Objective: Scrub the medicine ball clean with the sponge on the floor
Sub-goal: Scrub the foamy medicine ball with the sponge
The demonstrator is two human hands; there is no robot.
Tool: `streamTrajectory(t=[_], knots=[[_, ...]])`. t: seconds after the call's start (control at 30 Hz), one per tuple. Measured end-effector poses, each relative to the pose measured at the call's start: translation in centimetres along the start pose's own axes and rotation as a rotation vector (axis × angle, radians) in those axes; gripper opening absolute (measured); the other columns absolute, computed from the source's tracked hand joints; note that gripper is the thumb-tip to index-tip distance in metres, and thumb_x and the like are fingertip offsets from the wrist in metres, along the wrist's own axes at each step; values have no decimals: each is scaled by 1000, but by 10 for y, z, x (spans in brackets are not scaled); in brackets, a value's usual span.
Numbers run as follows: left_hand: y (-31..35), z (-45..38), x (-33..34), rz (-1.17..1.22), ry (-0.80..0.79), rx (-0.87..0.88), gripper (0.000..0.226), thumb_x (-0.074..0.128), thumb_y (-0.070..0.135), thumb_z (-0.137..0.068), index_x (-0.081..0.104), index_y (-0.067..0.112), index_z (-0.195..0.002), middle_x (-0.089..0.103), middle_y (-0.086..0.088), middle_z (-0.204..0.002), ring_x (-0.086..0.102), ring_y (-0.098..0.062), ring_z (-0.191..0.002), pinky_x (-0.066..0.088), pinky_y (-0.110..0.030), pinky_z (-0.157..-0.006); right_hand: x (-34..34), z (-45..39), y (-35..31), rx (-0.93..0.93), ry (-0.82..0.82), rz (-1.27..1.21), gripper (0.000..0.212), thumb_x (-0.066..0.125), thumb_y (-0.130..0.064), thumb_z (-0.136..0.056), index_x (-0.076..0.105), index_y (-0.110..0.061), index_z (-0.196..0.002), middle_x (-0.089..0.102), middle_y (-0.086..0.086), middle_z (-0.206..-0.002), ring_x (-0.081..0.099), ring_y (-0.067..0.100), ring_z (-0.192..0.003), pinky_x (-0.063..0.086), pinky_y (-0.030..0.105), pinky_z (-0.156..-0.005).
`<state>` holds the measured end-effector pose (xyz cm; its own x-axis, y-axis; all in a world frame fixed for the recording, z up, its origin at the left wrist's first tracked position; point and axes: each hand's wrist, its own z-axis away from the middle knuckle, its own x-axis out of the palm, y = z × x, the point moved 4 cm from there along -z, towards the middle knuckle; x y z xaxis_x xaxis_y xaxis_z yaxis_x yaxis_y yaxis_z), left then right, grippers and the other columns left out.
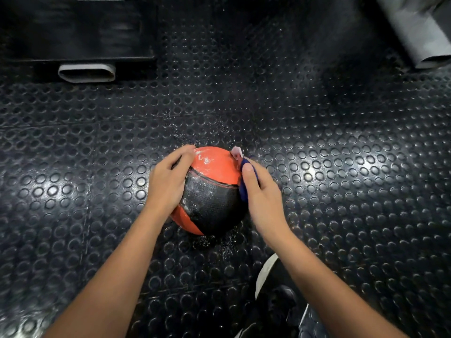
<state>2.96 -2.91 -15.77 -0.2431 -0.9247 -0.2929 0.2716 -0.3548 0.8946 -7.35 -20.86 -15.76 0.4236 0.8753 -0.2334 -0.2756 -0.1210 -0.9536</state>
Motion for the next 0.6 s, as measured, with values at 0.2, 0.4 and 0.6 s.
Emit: streamTrajectory(t=[0.2,0.4,0.6], knots=[[-6,8,0,26,28,18,22,59,45,-104,70,46,-123,63,32,-123,57,7,-119,40,-15,-95,10,-34,48,503,-157,-233,47,42,-50,-107,74,-20,-121,77,-6,-118,67,14,-117,43,43,-116],[-10,7,-5,28,15,18,29,58,44,-105,73,39,-130,64,34,-123,55,11,-118,43,-24,-102,2,-18,16,259,-62,-133,37,46,-51,-103,75,-31,-90,71,-15,-94,63,7,-93,47,35,-95],[-15,14,-7,58,38,46,28,60,42,-104,75,36,-127,68,29,-125,57,15,-117,43,-15,-98,7,-15,3,126,-93,-49,32,43,-34,-112,70,-26,-96,70,-22,-87,63,-7,-82,46,10,-77]])
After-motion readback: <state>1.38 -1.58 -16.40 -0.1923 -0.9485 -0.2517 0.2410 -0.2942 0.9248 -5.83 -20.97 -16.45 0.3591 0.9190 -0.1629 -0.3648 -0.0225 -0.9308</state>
